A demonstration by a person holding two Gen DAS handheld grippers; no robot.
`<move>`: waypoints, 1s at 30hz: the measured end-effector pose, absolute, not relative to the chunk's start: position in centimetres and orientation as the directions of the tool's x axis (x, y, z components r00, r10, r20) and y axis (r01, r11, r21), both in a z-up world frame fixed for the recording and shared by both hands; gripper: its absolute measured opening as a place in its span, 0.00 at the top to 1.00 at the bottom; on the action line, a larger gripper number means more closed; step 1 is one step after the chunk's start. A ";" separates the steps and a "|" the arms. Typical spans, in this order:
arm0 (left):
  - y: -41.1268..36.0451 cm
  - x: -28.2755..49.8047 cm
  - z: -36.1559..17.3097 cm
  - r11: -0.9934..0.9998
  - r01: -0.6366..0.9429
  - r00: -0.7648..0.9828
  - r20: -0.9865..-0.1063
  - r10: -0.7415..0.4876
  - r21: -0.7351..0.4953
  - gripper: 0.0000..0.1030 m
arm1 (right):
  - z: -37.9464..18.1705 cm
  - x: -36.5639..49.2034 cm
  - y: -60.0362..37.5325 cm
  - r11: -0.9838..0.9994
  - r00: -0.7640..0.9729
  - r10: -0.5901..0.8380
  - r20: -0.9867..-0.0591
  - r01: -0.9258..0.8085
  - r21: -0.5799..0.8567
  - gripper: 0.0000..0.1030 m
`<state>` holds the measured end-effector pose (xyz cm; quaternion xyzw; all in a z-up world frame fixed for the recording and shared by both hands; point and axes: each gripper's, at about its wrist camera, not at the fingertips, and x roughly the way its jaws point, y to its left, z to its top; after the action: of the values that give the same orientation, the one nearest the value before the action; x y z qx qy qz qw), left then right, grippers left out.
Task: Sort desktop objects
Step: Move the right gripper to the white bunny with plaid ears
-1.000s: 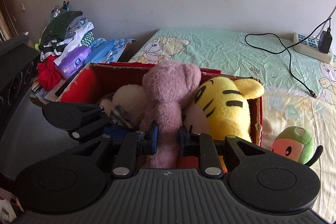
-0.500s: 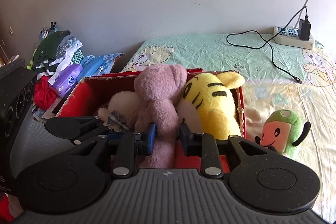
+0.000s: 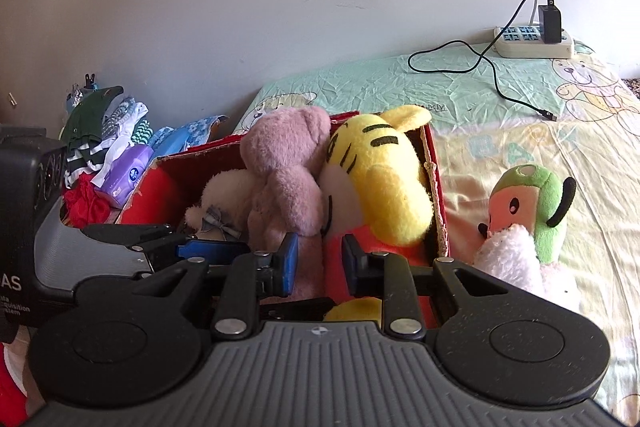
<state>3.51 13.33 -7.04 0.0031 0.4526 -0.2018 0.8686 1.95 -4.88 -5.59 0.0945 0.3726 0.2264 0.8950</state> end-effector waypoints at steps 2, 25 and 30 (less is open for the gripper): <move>13.4 3.5 -7.1 0.926 0.334 0.508 -0.795 -0.332 -0.174 0.11 | -5.6 1.7 -5.1 0.881 0.620 0.474 -0.625 -0.328 0.341 0.75; 12.8 2.4 -7.1 0.963 0.256 0.532 -0.819 -0.215 -0.086 0.10 | -6.0 0.3 -6.6 0.878 0.610 0.472 -0.636 -0.266 0.397 0.76; 12.6 2.2 -6.8 0.969 0.241 0.538 -0.822 -0.186 -0.062 0.10 | -6.0 -0.1 -7.0 0.871 0.627 0.482 -0.612 -0.267 0.412 0.75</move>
<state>2.18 12.59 -6.84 0.0294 0.4648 -0.1217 0.8765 -0.08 -7.03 -6.03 0.1422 0.3772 0.2102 0.8907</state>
